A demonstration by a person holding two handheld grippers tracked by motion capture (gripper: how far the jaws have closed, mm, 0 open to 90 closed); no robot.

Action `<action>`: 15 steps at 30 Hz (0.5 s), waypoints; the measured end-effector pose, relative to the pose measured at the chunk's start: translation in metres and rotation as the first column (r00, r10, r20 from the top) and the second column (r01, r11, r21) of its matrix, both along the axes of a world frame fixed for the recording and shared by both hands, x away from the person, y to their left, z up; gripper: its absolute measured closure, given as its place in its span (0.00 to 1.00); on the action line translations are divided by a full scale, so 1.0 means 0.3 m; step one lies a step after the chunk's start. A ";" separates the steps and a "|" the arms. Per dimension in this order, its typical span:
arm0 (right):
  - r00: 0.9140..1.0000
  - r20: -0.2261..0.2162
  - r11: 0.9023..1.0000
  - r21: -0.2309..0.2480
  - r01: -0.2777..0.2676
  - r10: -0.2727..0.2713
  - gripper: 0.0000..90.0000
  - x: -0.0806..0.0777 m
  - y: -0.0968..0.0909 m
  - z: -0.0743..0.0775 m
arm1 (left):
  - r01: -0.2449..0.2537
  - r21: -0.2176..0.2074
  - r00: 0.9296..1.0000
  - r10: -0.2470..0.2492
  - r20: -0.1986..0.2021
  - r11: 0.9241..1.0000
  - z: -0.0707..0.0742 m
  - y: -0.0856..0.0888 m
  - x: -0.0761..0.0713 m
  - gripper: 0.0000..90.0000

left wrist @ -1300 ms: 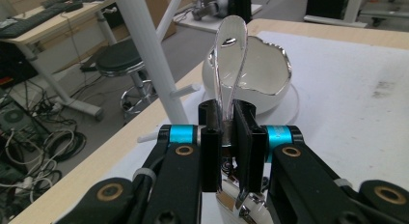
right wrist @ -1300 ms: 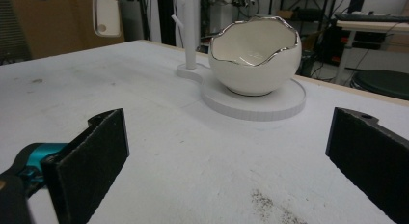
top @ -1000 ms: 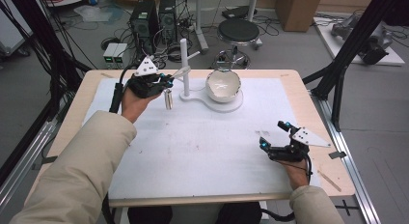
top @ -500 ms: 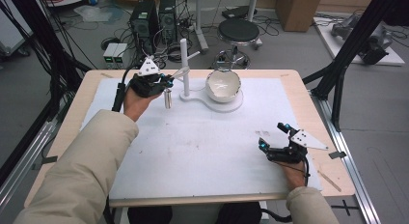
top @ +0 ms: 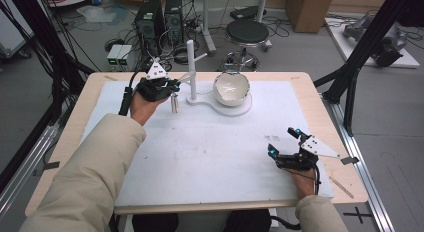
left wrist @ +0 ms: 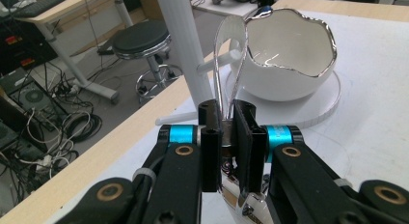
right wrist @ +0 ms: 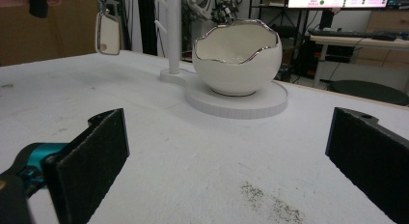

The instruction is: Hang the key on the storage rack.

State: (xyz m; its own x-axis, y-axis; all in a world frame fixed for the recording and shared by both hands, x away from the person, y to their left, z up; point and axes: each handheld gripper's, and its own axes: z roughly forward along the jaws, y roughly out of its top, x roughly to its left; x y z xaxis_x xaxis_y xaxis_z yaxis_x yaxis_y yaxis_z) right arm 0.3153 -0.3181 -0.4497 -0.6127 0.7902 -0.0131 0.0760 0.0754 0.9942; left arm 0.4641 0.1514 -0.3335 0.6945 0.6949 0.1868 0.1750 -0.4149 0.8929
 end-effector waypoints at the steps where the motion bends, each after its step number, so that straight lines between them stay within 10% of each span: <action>1: 1.000 0.001 1.000 0.001 -0.001 0.001 0.01 -0.001 0.002 0.000 | -0.001 0.000 1.000 0.001 0.000 1.000 -0.005 0.000 0.002 0.91; 15: 1.000 0.008 1.000 -0.017 0.007 -0.006 0.01 -0.002 0.005 0.000 | -0.028 0.012 1.000 0.028 -0.012 1.000 -0.035 -0.017 0.022 0.91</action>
State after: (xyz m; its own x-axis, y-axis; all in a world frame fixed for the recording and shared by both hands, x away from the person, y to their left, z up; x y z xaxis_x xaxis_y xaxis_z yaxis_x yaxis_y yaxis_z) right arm 0.3146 -0.3166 -0.4499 -0.6073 0.7938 -0.0316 0.0689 0.0922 0.9934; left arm 0.4705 0.1463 -0.3441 0.6767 0.7120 0.1872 0.1974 -0.4205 0.8856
